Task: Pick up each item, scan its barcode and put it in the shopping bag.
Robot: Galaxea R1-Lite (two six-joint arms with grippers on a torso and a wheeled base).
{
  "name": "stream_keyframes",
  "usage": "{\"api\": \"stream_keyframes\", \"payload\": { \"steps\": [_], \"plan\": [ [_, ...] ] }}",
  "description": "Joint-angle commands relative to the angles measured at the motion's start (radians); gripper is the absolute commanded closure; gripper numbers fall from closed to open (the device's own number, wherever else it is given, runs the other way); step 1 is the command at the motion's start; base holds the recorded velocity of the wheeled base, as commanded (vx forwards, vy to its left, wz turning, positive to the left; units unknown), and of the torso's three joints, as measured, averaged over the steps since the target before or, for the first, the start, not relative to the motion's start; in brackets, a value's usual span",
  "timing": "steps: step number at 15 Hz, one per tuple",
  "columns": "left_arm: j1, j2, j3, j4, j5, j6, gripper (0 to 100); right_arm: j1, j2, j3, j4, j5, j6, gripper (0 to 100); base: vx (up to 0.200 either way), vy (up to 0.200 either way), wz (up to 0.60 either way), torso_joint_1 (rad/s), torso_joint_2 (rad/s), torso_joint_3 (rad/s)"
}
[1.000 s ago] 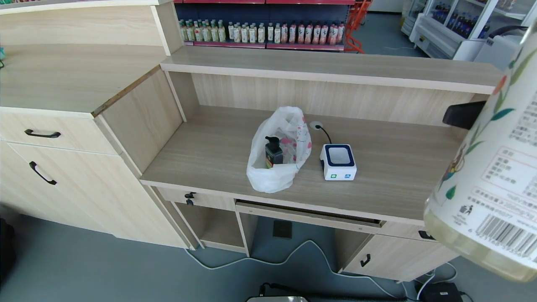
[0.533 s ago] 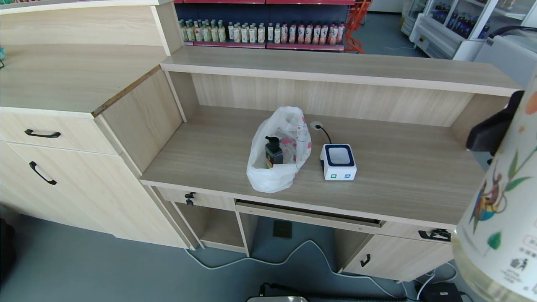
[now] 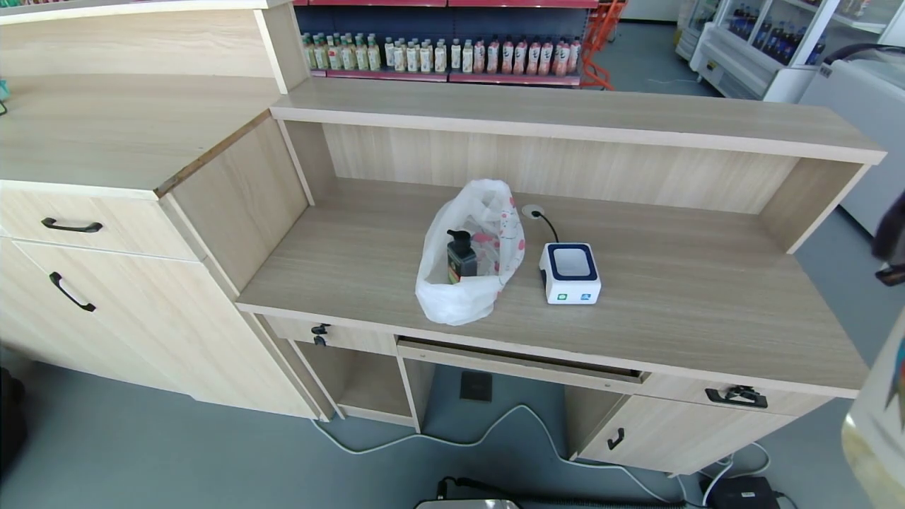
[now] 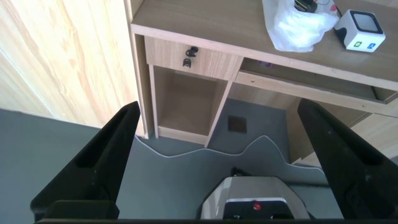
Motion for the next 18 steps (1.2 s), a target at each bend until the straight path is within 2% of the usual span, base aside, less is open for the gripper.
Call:
{"api": "stream_keyframes", "payload": {
  "steps": [1, 8, 12, 18],
  "plan": [
    [0.000, 0.000, 0.000, 0.000, 0.000, 0.000, 0, 0.000, -0.012, 0.001, -0.001, 0.000, 0.014, 100, 0.000, 0.000, 0.00, 0.000, 0.00, 0.000],
    [0.000, 0.000, 0.000, 0.000, 0.000, 0.000, 0, -0.011, -0.033, 0.009, -0.088, -0.007, 0.022, 100, 0.000, 0.000, 0.00, 0.000, 0.00, 0.000],
    [0.000, 0.000, 0.000, 0.000, 0.000, 0.000, 0, -0.104, -0.062, 0.030, -0.100, -0.010, 0.022, 100, 0.000, 0.000, 0.00, 0.000, 0.00, 0.000],
    [0.000, 0.000, 0.000, 0.000, 0.000, 0.000, 0, -0.115, -0.107, 0.064, -0.097, -0.037, 0.023, 100, 0.000, 0.000, 0.00, 0.000, 0.00, 0.000]
  ]
}}
